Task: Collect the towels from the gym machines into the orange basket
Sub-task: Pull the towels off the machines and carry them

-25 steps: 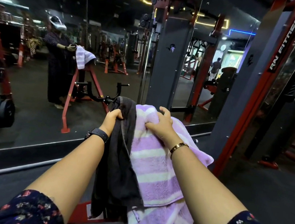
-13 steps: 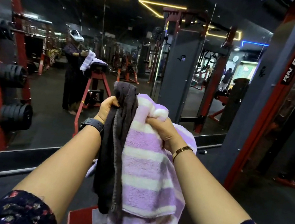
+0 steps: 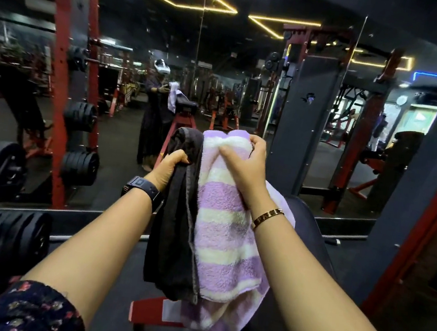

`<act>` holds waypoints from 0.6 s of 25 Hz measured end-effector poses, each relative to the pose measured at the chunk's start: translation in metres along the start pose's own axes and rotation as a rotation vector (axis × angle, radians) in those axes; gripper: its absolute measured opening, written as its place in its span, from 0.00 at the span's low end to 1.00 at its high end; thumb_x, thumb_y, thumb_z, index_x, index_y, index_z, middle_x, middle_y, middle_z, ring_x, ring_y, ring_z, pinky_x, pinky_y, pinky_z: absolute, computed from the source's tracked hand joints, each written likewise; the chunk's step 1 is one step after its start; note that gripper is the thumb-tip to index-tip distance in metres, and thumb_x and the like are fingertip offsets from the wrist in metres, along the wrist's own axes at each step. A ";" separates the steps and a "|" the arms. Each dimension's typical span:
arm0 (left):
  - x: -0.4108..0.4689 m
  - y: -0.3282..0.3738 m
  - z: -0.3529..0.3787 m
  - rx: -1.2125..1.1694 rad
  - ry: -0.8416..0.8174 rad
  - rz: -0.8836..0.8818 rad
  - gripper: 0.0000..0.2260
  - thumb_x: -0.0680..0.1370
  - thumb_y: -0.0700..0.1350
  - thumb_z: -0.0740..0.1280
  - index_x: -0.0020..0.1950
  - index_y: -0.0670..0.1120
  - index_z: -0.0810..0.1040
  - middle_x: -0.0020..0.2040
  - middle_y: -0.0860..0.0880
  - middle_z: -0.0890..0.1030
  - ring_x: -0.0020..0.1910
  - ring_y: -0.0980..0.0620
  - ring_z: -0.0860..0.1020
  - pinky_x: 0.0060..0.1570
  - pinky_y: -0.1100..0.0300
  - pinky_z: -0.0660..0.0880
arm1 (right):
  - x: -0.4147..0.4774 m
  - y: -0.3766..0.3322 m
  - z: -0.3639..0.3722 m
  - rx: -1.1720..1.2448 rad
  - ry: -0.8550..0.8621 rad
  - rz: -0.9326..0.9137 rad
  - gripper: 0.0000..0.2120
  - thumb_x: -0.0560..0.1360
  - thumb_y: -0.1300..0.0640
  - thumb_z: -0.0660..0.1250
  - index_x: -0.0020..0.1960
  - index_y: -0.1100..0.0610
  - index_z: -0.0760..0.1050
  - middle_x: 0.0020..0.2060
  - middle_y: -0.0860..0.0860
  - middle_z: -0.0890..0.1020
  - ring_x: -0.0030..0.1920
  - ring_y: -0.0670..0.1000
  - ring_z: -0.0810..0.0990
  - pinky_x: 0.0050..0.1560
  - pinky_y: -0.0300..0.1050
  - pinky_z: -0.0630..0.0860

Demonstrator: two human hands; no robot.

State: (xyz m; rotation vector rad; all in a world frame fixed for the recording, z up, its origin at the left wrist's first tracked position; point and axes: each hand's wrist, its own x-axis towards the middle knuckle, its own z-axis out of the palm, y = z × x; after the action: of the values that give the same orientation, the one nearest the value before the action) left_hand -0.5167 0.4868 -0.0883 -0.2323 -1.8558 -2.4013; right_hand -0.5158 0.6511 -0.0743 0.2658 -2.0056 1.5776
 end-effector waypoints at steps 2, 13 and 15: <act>-0.019 0.003 0.005 -0.040 -0.008 -0.008 0.02 0.61 0.41 0.58 0.29 0.44 0.68 0.19 0.53 0.74 0.18 0.60 0.72 0.23 0.70 0.70 | -0.009 0.002 0.004 0.090 -0.039 0.022 0.33 0.61 0.40 0.71 0.60 0.56 0.71 0.59 0.53 0.74 0.59 0.51 0.76 0.64 0.53 0.73; -0.096 0.015 -0.065 -0.075 0.187 0.133 0.04 0.63 0.43 0.57 0.28 0.46 0.65 0.17 0.59 0.71 0.19 0.65 0.68 0.26 0.74 0.68 | -0.072 -0.016 0.065 0.229 -0.786 0.001 0.50 0.54 0.33 0.78 0.69 0.51 0.64 0.67 0.55 0.73 0.68 0.51 0.73 0.67 0.49 0.72; -0.117 0.023 -0.095 -0.049 0.219 0.086 0.08 0.69 0.42 0.60 0.29 0.44 0.68 0.21 0.56 0.75 0.22 0.64 0.71 0.31 0.74 0.71 | -0.091 -0.029 0.090 0.267 -0.817 -0.018 0.46 0.56 0.40 0.79 0.69 0.54 0.66 0.66 0.57 0.75 0.67 0.52 0.74 0.68 0.53 0.72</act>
State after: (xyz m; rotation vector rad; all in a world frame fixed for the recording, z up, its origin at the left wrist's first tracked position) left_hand -0.4040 0.3875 -0.1111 -0.0490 -1.6596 -2.3126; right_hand -0.4553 0.5410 -0.1127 1.1892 -2.3204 1.9145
